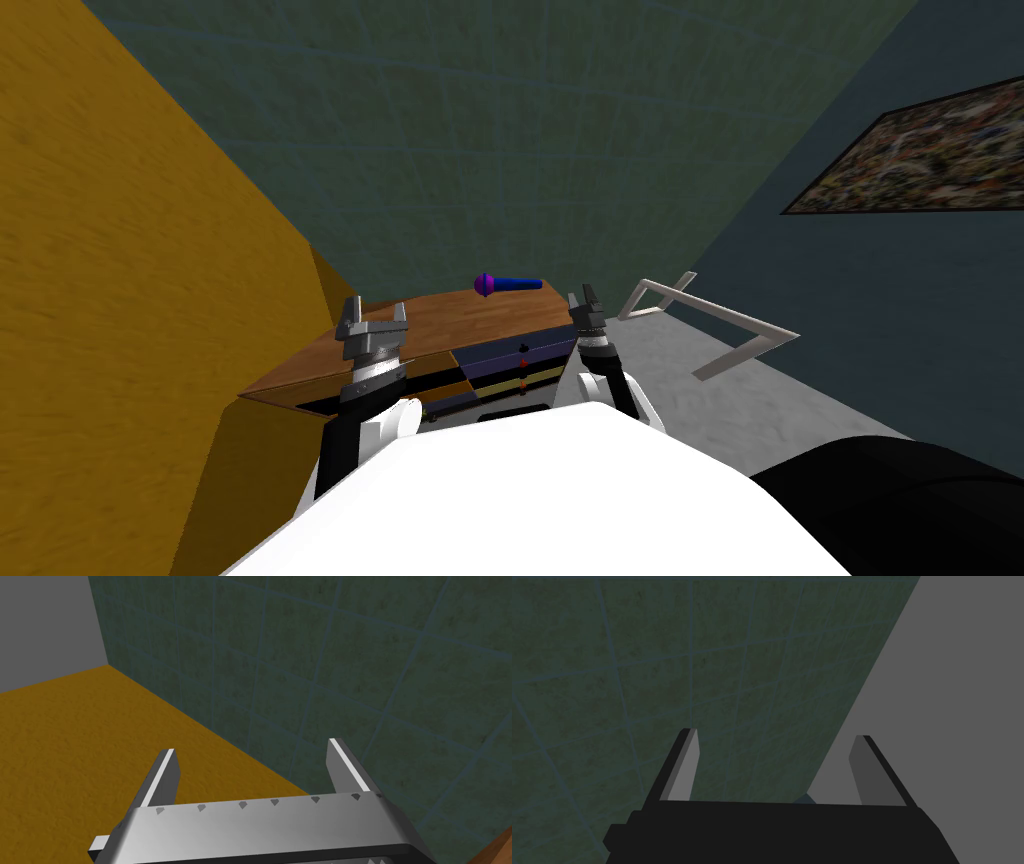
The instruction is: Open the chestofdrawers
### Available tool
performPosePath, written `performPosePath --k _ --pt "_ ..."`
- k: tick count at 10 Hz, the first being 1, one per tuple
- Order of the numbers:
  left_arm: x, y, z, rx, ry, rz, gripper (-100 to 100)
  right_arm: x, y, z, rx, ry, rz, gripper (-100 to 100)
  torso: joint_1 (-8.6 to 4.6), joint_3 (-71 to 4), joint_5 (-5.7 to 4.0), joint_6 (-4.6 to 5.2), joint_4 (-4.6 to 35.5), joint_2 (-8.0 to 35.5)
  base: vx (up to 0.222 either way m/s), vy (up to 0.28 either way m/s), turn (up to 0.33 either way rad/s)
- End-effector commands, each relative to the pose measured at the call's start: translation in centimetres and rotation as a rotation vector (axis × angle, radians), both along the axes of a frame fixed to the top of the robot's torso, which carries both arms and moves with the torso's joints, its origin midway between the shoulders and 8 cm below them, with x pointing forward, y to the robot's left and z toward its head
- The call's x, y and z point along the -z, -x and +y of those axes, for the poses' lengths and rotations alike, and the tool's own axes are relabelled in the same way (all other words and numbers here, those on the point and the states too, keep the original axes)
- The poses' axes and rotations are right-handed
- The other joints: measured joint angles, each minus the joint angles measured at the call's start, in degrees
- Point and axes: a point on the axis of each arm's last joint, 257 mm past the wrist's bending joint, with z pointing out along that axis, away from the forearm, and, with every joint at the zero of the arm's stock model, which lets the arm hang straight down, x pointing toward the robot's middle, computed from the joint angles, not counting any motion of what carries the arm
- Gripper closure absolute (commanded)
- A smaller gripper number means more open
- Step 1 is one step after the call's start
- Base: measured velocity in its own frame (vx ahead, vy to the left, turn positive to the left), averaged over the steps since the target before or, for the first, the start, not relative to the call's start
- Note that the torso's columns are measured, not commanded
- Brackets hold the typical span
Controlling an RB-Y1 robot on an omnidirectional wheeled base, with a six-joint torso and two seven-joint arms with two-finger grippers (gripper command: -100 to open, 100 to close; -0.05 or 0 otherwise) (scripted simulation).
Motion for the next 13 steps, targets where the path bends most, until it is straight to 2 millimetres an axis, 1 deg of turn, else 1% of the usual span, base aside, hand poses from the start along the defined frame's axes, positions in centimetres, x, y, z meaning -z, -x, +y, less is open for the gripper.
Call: performPosePath --k 1,3,9,10,11,13 --pt "0.0 0.0 0.0 0.000 0.000 0.000 0 0.0 0.0 0.0 0.000 0.000 0.000 0 0.00 -4.67 0.00 0.00 2.35 2.32 0.000 0.000 0.000" --pt "0.0 0.0 0.0 0.000 0.000 0.000 0 0.0 0.0 0.0 0.000 0.000 0.000 0 0.00 -20.14 0.00 0.00 10.06 10.03 0.000 0.000 0.000" --pt "0.0 0.0 0.0 0.000 0.000 0.000 0 0.0 0.0 0.0 0.000 0.000 0.000 0 0.00 -70.73 0.00 0.00 35.37 35.39 0.000 0.000 0.000" --pt "0.3 -0.3 -0.4 0.016 -0.034 0.008 -100 0.0 0.0 0.0 0.000 0.000 0.000 0 0.00 -79.19 0.00 0.00 39.60 39.62 0.006 -0.014 0.003" --pt "0.6 -0.5 -0.7 0.027 -0.056 0.015 -100 0.0 0.0 0.0 0.000 0.000 0.000 0 -0.03 -83.14 0.00 0.00 41.49 41.55 0.009 -0.031 0.006" --pt "1.4 -0.9 -1.0 0.044 -0.096 0.028 -100 0.0 0.0 0.0 0.000 0.000 0.000 0 -0.07 -84.53 -0.02 0.00 42.21 42.20 0.013 -0.046 0.007"
